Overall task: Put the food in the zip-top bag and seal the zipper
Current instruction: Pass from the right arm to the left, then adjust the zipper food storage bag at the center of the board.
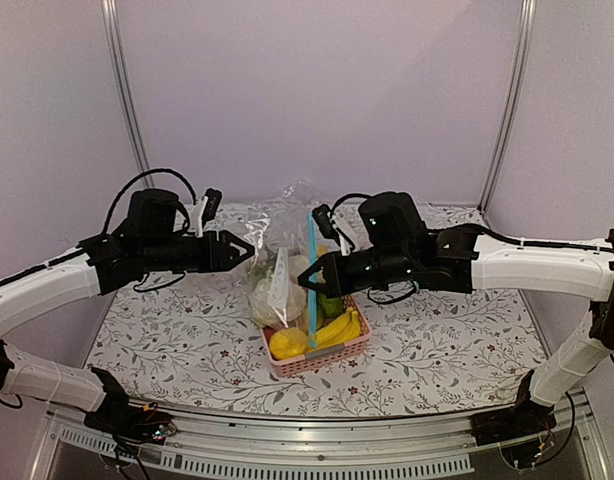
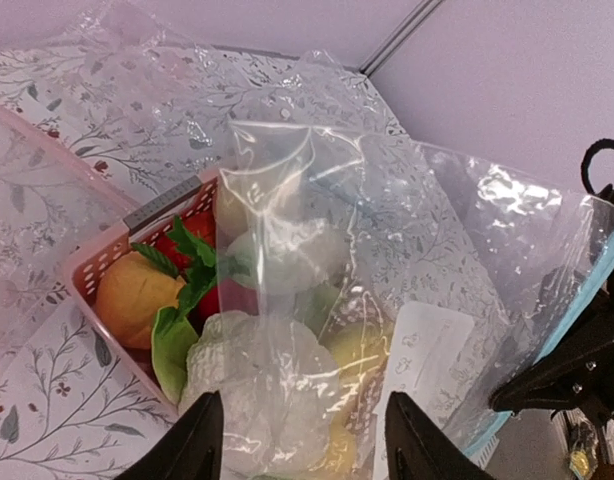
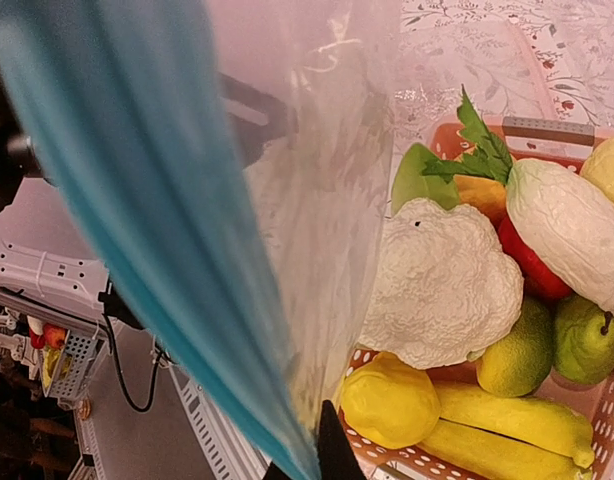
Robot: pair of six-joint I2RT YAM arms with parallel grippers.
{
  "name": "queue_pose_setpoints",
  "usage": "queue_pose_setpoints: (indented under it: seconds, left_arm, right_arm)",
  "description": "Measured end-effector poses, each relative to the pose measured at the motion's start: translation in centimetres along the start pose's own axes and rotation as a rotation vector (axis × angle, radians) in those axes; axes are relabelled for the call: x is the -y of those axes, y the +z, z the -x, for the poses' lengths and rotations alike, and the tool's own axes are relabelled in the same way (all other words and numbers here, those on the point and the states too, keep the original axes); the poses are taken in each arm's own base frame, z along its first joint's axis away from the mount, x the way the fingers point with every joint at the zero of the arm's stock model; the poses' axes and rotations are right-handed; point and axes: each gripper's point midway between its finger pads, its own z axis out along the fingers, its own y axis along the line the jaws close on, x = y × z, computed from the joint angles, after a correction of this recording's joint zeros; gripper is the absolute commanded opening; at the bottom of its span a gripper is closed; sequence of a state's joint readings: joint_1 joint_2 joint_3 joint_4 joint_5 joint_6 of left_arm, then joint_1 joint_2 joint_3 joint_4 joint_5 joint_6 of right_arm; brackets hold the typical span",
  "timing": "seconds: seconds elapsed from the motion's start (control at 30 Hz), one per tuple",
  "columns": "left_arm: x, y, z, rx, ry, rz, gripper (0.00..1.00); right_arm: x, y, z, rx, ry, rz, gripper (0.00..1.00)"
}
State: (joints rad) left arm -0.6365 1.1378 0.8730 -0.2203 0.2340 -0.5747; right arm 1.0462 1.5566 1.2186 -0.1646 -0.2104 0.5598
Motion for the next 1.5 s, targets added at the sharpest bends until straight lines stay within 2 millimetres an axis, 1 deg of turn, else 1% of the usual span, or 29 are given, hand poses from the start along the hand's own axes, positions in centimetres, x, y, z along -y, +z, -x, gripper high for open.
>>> queue_pose_setpoints:
  seconds: [0.1,0.13,0.17,0.23,0.27,0.3,0.4,0.47,0.53,0.6,0.7,0.93,1.0,1.07,1.17,1.23,1.37,1.5]
  left_arm:
    - [-0.2,0.8,-0.1,-0.013,-0.006,-0.009,0.40]
    - [-0.4,1.1,-0.2,-0.020,-0.008,-0.010,0.34]
    - [-0.5,1.3,-0.3,-0.025,-0.010,-0.013,0.26]
    - [-0.5,1.7,-0.4,-0.031,-0.009,-0.022,0.06]
    - [-0.6,1.8,-0.3,-0.031,-0.010,-0.027,0.00]
    - [-0.7,1.9,-0.3,-0.031,-0.010,-0.028,0.00]
    - [-1.6,1.9,-0.1,-0.019,-0.022,-0.023,0.00]
    - [-2.7,1.9,-0.5,-0.019,-0.036,-0.012,0.00]
    - [-3.8,1.9,-1.2,-0.031,-0.050,0.004,0.00]
    - [-4.5,1.9,-1.7,-0.044,-0.059,0.009,0.00]
    - [-5.0,1.7,-2.2,-0.052,-0.063,0.003,0.00]
    - [-5.6,1.5,-2.2,-0.041,-0.073,-0.016,0.00]
    - [-5.8,1.4,-2.2,-0.038,-0.075,-0.019,0.00]
    - [-5.9,1.4,-2.2,-0.037,-0.077,-0.023,0.00]
    - [-6.2,1.4,-2.2,-0.031,-0.080,-0.024,0.00]
    - [-6.3,1.4,-2.1,-0.028,-0.083,-0.023,0.00]
    - [-6.6,1.4,-2.4,-0.034,-0.089,-0.022,0.00]
    - [-6.6,1.4,-2.5,-0.040,-0.092,-0.030,0.00]
  right_arm:
    - [-0.1,0.0,-0.1,-0.003,0.000,0.005,0.01]
    - [-0.1,0.0,-0.1,-0.004,0.000,0.007,0.04]
    - [-0.1,0.0,-0.1,-0.005,0.000,0.007,0.09]
    - [-0.2,0.0,-0.1,-0.004,0.000,0.010,0.14]
    - [-0.2,0.0,0.0,-0.003,0.002,0.011,0.17]
    - [-0.3,0.0,0.0,-0.001,0.005,0.013,0.21]
    - [-0.3,0.0,0.2,0.008,0.006,0.015,0.39]
    - [-0.2,0.0,0.2,0.017,0.011,0.013,0.45]
    - [0.2,0.0,-0.1,0.023,0.018,0.008,0.47]
    - [0.7,0.0,-0.4,0.027,0.035,0.000,0.48]
    - [1.3,-0.2,-0.7,0.043,0.057,0.002,0.47]
    - [1.3,-0.2,0.3,0.097,0.097,0.031,0.40]
    - [1.6,-0.2,0.6,0.111,0.110,0.031,0.38]
    - [2.3,-0.2,0.5,0.118,0.134,0.020,0.38]
    - [4.3,-0.2,-0.3,0.110,0.190,-0.018,0.37]
    - [5.2,-0.2,-0.6,0.107,0.222,-0.035,0.36]
    - [5.3,0.0,-0.4,0.113,0.264,-0.024,0.36]
    - [5.6,0.8,-0.6,0.107,0.302,-0.014,0.37]
